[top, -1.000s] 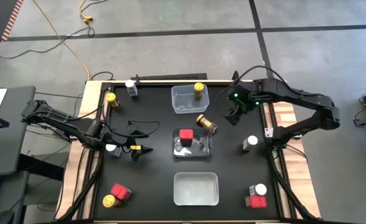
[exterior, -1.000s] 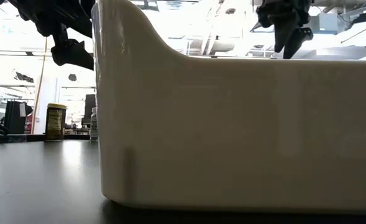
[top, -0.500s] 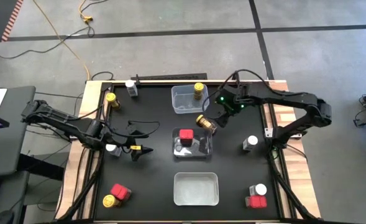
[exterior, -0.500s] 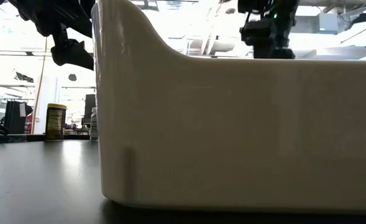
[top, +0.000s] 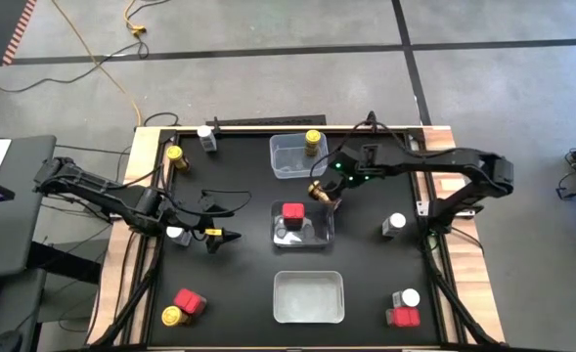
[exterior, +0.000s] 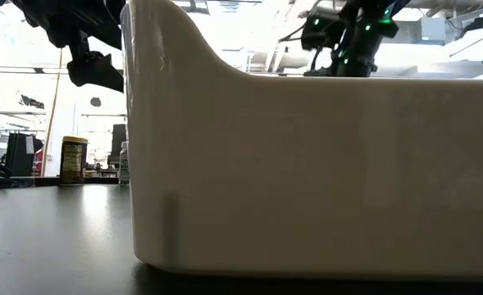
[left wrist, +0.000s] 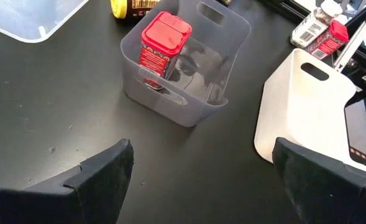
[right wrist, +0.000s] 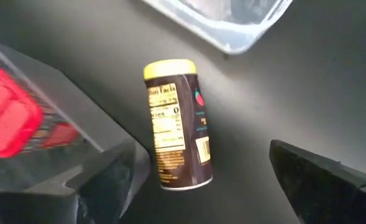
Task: Sort spices by type
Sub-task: Put the right yellow seasoning bottle into the transparent bin
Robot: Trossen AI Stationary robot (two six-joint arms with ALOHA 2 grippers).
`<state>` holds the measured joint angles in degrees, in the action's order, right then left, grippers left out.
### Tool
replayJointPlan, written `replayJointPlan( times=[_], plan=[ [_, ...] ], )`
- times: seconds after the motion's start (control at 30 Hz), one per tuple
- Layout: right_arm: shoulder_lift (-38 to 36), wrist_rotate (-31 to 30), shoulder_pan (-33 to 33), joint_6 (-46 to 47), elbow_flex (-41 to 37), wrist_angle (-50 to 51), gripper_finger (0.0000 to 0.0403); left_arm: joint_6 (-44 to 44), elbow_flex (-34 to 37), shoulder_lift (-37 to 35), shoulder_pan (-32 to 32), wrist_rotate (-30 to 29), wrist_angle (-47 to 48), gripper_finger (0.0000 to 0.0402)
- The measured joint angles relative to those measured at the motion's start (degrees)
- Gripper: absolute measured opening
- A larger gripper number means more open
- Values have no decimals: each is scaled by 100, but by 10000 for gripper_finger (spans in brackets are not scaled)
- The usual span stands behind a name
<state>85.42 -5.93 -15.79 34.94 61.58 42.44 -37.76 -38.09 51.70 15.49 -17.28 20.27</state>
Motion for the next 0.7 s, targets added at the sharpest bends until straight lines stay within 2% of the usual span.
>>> replayJointPlan(
  times=[0.3, 0.7],
  plan=[
    [836, 22, -11, -91, -4, -503, 392, 2, 0, 0, 0, 0, 0, 369],
    [1209, 366, -87, -380, 3, -818, 369, 2, 0, 0, 0, -2, 7, 369]
  ],
)
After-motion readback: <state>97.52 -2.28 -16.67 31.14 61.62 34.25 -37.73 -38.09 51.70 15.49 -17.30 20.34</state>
